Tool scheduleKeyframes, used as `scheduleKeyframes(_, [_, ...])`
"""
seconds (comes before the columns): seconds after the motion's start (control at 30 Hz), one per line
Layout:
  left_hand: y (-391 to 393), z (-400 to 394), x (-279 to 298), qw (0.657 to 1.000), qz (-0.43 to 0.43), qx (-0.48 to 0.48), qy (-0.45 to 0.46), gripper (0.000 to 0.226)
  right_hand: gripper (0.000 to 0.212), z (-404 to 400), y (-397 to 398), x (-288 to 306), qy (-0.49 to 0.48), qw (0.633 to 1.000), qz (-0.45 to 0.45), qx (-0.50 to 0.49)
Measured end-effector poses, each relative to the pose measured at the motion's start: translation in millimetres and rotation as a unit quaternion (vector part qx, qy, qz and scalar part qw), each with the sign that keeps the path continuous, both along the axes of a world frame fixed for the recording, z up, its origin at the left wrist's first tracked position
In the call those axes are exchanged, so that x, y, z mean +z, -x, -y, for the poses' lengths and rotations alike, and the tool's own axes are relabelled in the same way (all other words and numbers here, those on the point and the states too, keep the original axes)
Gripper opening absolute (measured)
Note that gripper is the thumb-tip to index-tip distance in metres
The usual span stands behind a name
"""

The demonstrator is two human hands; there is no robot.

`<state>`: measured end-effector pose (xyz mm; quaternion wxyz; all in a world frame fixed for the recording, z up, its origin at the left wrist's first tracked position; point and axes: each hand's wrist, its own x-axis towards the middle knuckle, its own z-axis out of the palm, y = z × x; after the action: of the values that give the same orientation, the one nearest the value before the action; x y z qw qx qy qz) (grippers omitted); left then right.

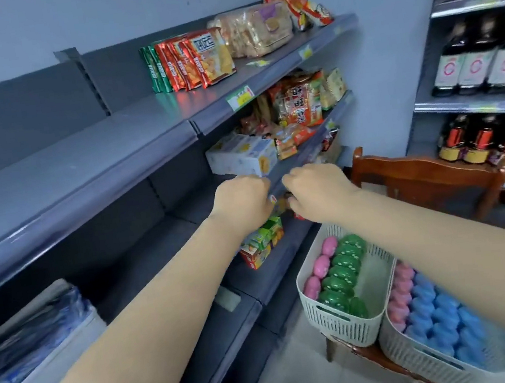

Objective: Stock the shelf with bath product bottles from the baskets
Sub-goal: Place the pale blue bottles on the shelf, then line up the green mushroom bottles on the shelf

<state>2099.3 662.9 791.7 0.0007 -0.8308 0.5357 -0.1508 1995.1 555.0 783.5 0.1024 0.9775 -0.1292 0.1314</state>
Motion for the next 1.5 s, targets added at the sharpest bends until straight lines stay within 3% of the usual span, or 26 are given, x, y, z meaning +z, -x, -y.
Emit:
scheduleKeyframes(0.4, [40, 135, -100, 0.984, -0.12, -0.074, -0.106, 0.02, 0.021, 121, 73, -91, -0.106, 0.981, -0.095, -0.132])
scheduleKeyframes(0.7, [0, 211, -175, 0.955, -0.224, -0.077, -0.176, 0.019, 0.019, 186, 54, -161, -0.193, 0.948, -0.139, -0.211])
scheduleKeyframes(0.83, [-27, 250, -213, 0.923, -0.32, -0.068, -0.202, 0.026, 0.021, 218, 27, -190, -0.253, 0.924, -0.146, -0.247])
scheduleKeyframes(1.0, [-56, 298, -270, 0.872, -0.445, -0.028, -0.202, 0.036, 0.025, 261, -2, -249, -0.396, 0.856, -0.124, -0.309])
scheduleKeyframes(1.23, [-85, 354, -360, 0.827, -0.502, 0.0, -0.252, 0.041, 0.046, 309, -33, -349, -0.52, 0.739, -0.097, -0.417])
scheduleKeyframes(1.5, [-79, 406, -451, 0.831, -0.5, 0.031, -0.241, 0.038, 0.055, 338, -57, -435, -0.617, 0.61, -0.026, -0.496])
